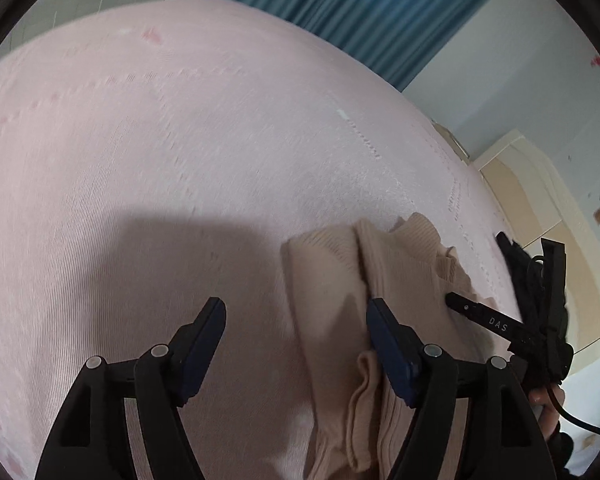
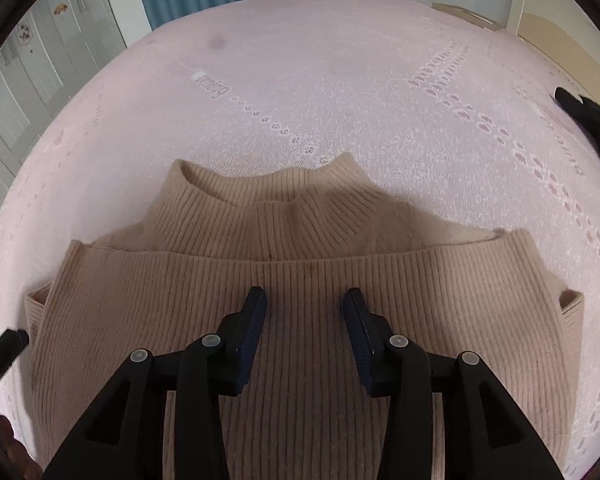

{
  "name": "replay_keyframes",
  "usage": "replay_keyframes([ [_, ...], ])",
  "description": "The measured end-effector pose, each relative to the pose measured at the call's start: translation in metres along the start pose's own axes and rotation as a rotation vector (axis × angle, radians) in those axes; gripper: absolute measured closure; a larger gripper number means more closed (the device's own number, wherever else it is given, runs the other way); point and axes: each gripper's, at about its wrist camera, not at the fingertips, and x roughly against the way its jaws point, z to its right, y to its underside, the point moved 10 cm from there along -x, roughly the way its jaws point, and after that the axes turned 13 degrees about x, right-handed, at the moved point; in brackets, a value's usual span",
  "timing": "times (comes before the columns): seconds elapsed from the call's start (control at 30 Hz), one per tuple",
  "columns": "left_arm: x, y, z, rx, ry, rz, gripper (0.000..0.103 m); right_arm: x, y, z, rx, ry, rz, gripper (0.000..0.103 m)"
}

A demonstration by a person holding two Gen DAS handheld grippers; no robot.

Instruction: Fold small clothes

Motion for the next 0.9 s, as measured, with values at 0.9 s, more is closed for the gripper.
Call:
replay_keyframes([
  [0.9,0.014,0.086,0.014,-0.042,0.073,-0.189,0.028,0.121,0.17,-0.04,0.045,-0.205,-0.014,0.062],
])
